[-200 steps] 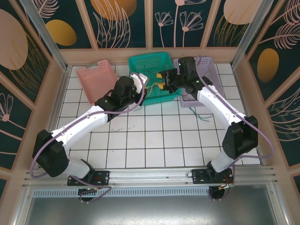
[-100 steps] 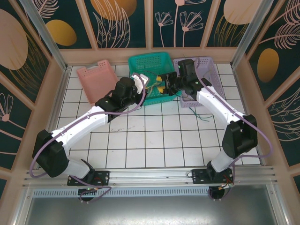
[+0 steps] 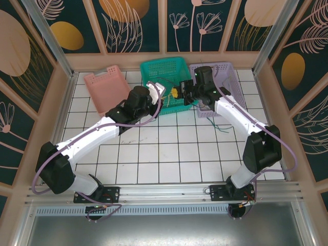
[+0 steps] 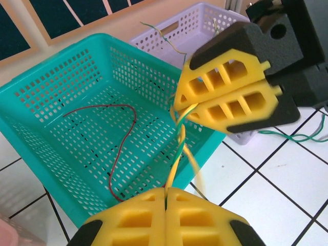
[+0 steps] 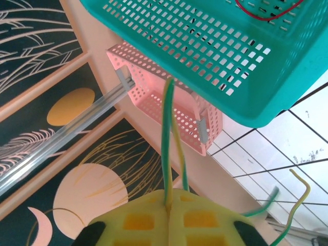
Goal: Untangle the cables
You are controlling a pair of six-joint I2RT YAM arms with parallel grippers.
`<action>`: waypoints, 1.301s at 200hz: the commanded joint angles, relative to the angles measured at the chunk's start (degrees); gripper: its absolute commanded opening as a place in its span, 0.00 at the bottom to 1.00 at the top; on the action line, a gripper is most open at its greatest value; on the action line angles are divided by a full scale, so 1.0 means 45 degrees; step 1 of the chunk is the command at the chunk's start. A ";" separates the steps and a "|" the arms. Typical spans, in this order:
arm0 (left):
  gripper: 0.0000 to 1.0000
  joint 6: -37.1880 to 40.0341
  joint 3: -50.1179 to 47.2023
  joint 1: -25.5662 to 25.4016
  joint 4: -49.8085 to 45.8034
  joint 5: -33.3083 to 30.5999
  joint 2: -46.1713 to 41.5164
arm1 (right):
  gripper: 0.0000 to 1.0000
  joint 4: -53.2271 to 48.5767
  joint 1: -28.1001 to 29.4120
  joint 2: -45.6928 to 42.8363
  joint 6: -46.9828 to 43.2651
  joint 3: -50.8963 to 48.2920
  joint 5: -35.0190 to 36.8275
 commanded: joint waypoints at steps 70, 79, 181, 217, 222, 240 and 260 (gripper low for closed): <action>0.00 -0.0222 -0.2080 -0.0078 0.0575 -0.0232 -0.0352 | 0.00 0.2106 -0.1146 -0.1318 0.2133 -0.0388 -0.0018; 0.00 -0.0301 -0.2165 -0.0069 0.0654 -0.0193 -0.0323 | 0.00 0.2656 -0.1252 -0.1387 0.2583 -0.0454 -0.0060; 0.44 -0.3018 -0.0558 -0.0102 0.0459 0.0762 -0.0534 | 0.00 0.4047 -0.0859 -0.2337 0.3742 -0.0601 0.1207; 0.69 -0.6421 0.0818 -0.0101 0.0551 0.1308 -0.1392 | 0.00 0.2792 -0.0135 -0.3532 0.3146 -0.0641 0.3145; 0.72 -0.6886 0.1196 -0.0086 0.0430 0.1294 -0.1428 | 0.00 0.2785 -0.0091 -0.3559 0.3016 -0.0590 0.3253; 0.80 -0.8770 0.2979 0.0082 -0.0276 0.1115 -0.1183 | 0.00 0.2896 -0.0031 -0.3544 0.2237 -0.0287 0.3531; 0.82 -1.2073 0.4638 0.0659 0.0266 0.2166 -0.0584 | 0.00 0.3671 0.0027 -0.3522 0.1088 -0.0137 0.3784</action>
